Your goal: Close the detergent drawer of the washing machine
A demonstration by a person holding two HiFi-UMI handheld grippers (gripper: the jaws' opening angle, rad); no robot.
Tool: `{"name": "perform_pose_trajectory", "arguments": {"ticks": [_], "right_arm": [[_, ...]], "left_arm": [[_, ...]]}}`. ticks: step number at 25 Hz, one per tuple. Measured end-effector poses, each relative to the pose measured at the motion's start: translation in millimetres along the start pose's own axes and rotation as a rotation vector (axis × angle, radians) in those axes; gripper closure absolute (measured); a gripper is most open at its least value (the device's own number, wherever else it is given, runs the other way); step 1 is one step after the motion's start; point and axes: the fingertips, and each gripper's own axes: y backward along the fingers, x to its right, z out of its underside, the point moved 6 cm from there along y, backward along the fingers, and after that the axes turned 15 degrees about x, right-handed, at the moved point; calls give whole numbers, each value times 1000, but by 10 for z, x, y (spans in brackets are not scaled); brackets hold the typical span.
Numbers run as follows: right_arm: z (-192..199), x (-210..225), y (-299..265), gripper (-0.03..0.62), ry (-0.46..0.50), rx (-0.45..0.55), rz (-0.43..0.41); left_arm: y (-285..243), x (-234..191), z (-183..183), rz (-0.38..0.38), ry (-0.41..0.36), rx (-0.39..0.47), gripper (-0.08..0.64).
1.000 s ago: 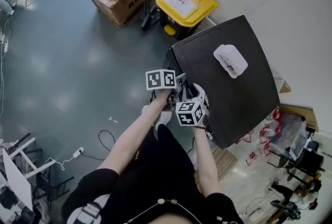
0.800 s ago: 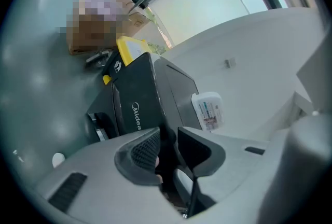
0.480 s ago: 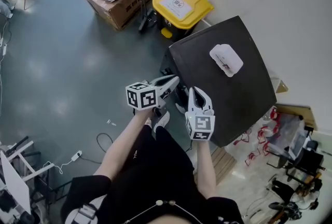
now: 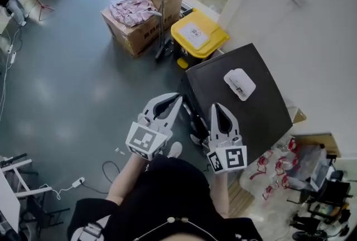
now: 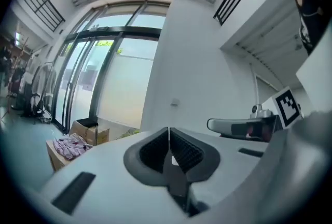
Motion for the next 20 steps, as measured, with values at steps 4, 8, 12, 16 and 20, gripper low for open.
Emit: {"name": "perform_pose_trajectory", "arguments": {"ticks": [4, 8, 12, 16, 20], "right_arm": [[-123, -116, 31, 591, 19, 9, -50], [-306, -124, 57, 591, 105, 9, -87], [-460, -95, 77, 591, 99, 46, -76], [-496, -76, 83, 591, 106, 59, -48], [-501, -49, 84, 591, 110, 55, -36]], "left_arm": [[94, -8, -215, -29, 30, 66, 548], [114, -22, -388, -24, 12, 111, 549], [84, -12, -467, 18, 22, 119, 551], [46, -27, -481, 49, 47, 122, 552], [4, -45, -506, 60, 59, 126, 552]]}}
